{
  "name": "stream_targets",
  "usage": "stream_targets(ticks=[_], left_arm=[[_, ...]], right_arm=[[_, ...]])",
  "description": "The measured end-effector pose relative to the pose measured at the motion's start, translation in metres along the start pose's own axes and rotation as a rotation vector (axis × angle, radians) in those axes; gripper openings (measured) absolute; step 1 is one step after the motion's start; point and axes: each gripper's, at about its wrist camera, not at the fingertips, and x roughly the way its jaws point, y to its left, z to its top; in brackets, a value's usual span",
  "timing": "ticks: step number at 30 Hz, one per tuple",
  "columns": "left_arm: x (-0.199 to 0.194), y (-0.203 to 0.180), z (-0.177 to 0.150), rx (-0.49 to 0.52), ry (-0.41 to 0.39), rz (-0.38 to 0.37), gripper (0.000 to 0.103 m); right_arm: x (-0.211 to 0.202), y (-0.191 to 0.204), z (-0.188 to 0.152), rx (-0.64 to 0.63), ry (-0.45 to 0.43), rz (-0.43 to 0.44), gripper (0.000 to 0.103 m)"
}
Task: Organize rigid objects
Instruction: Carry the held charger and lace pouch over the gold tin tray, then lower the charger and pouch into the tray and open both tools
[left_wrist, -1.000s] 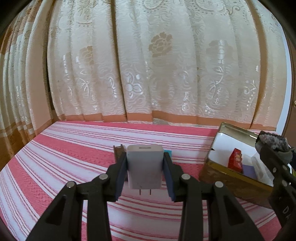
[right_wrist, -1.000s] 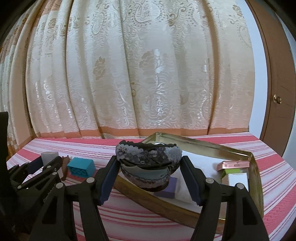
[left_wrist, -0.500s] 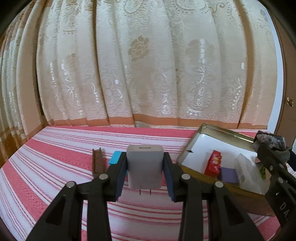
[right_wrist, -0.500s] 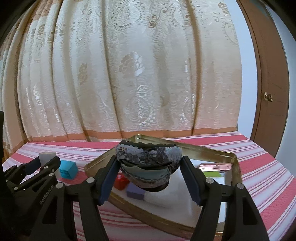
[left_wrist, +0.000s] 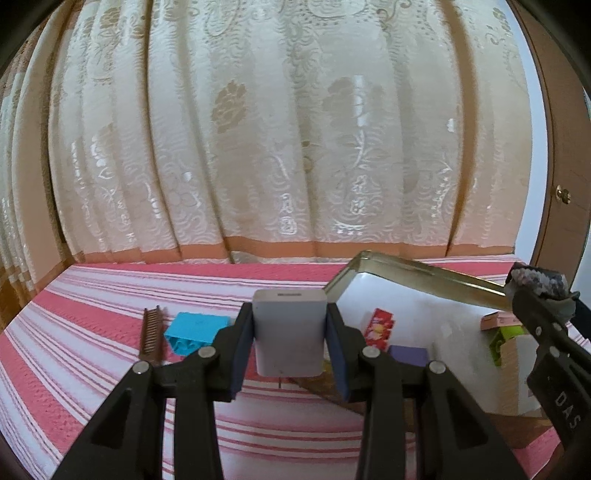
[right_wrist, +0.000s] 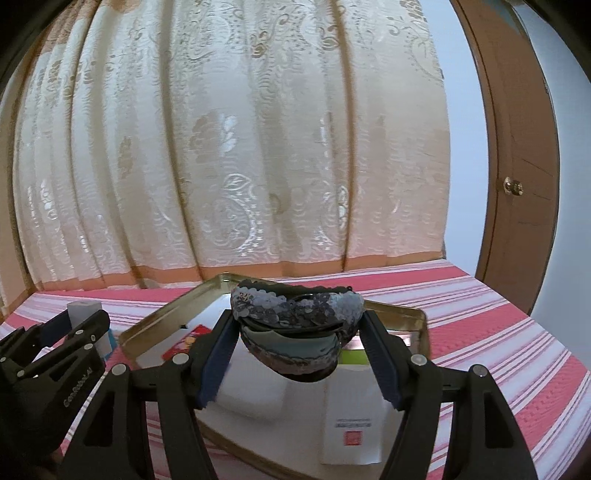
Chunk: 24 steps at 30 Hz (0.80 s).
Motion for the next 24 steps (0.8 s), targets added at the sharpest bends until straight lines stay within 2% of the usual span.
stream_targets(ticks=[12, 24], left_arm=[[0.008, -0.037, 0.005, 0.022, 0.003, -0.048, 0.037], [0.019, -0.070, 0.005, 0.052, 0.021, -0.088, 0.037]], right_arm=[[0.010, -0.031, 0.005, 0.001, 0.011, -0.055, 0.070], [0.027, -0.054, 0.004, -0.006, 0.058, -0.103, 0.070]])
